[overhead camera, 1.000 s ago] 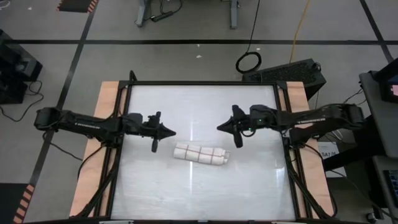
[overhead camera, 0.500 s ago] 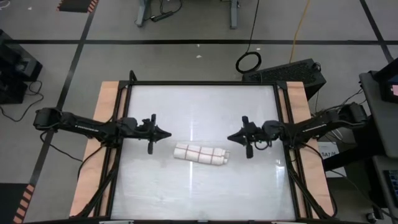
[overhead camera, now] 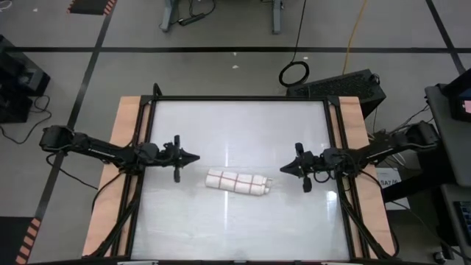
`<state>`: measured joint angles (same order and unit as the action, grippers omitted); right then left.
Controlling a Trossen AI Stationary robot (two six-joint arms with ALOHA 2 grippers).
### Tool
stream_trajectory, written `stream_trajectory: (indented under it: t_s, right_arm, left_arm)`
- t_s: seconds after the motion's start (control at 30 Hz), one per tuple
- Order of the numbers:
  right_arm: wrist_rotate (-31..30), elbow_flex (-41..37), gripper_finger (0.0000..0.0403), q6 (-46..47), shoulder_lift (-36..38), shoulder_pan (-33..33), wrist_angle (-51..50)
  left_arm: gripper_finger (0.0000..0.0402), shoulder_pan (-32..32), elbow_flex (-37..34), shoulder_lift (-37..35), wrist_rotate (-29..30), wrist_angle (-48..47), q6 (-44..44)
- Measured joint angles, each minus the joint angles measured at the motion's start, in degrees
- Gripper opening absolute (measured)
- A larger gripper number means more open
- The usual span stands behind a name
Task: Roll towel
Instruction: Return to Home Position
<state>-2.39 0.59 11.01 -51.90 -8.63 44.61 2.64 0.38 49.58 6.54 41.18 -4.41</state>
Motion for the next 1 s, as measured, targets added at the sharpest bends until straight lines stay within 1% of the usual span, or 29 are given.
stream_trajectory:
  t_s: [0.1,0.23,0.33,0.53,0.6,0.7,0.8,1.0]
  right_arm:
    - [-0.7,0.1,0.0000,-0.1,2.5,-0.3,-3.0]
    - [-0.7,0.2,0.0000,-0.1,5.1,-0.3,-6.1]
    - [-2.3,0.2,0.0000,0.0,6.6,-0.3,-7.8]
    - [-4.0,0.2,0.0000,-1.7,10.0,-0.3,-6.6]
    - [-5.1,0.2,0.0000,-2.4,11.6,-0.3,-6.7]
    - [-5.2,0.2,0.0000,-3.6,14.6,-0.3,-8.2]
    - [-5.2,0.2,0.0000,-3.8,17.4,-0.6,-11.8]
    - [-4.9,0.2,0.0000,-3.9,20.6,-2.3,-14.9]
  left_arm:
    - [0.0002,0.6,0.0,-0.6,1.4,-0.2,-0.1]
    - [0.0002,1.9,0.0,-2.2,1.7,-0.5,0.8]
    - [0.0002,3.0,0.0,-3.4,2.7,-2.7,0.7]
    - [0.0002,5.6,0.0,-6.0,3.2,-6.3,1.8]
    - [0.0002,6.3,0.0,-7.2,4.1,-7.9,1.8]
    - [0.0002,7.1,0.0,-9.3,5.1,-9.4,1.9]
    - [0.0002,7.8,0.0,-11.8,5.6,-10.4,1.9]
    - [0.0002,8.8,0.0,-16.6,6.0,-14.3,2.3]
